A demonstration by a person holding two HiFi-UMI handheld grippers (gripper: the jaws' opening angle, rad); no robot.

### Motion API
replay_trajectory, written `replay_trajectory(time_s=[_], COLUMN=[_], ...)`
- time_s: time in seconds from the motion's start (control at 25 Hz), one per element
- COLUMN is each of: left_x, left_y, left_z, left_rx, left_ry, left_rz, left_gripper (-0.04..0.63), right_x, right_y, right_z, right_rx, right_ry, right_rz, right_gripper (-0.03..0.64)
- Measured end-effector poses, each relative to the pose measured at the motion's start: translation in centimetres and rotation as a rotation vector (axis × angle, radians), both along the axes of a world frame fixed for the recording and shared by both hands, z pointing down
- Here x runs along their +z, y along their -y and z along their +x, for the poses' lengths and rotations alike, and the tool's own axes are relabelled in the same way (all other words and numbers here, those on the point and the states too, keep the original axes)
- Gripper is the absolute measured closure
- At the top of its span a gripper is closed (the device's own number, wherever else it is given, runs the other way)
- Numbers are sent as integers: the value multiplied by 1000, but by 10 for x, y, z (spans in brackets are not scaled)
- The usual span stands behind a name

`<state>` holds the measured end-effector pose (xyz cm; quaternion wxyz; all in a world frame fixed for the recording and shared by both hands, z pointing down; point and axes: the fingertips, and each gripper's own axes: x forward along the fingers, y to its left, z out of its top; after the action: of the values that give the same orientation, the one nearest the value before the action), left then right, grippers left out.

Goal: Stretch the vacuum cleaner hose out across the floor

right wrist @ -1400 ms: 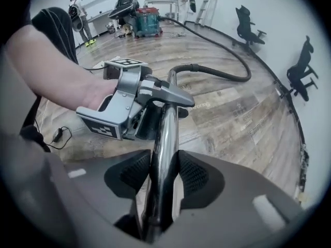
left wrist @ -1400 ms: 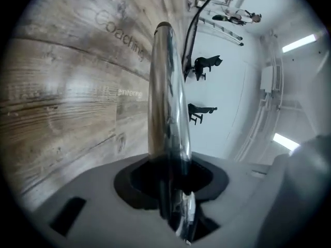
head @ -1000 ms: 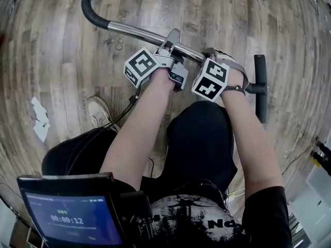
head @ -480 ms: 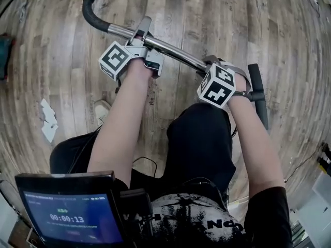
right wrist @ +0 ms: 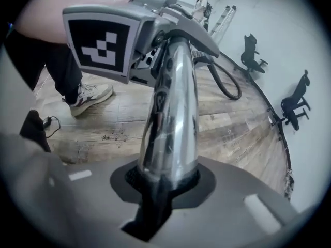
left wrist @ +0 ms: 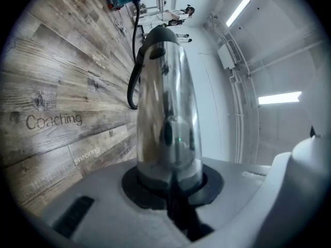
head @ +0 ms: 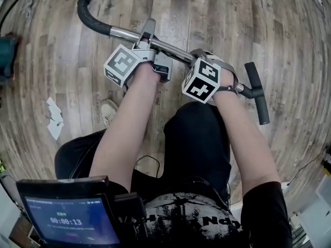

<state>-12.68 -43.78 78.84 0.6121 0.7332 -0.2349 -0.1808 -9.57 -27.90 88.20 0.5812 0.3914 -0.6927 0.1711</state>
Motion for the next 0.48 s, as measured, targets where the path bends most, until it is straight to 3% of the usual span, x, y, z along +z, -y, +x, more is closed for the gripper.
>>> replay_trajectory(time_s=[0.16, 0.32, 0.48], left_x=[-19, -72, -156], left_y=[9, 23, 35], left_z=[-10, -21, -38], left_rx=[21, 62, 80], left_ry=[-11, 43, 84], left_rz=[63, 129, 88], left_gripper=[546, 529, 545], right_x=[-12, -60, -146], right_y=[6, 19, 29], right_z=[-18, -43, -70], right_rx=[27, 58, 72], right_ry=[73, 152, 217], right_rz=[-10, -24, -42], right_gripper=[534, 535, 535])
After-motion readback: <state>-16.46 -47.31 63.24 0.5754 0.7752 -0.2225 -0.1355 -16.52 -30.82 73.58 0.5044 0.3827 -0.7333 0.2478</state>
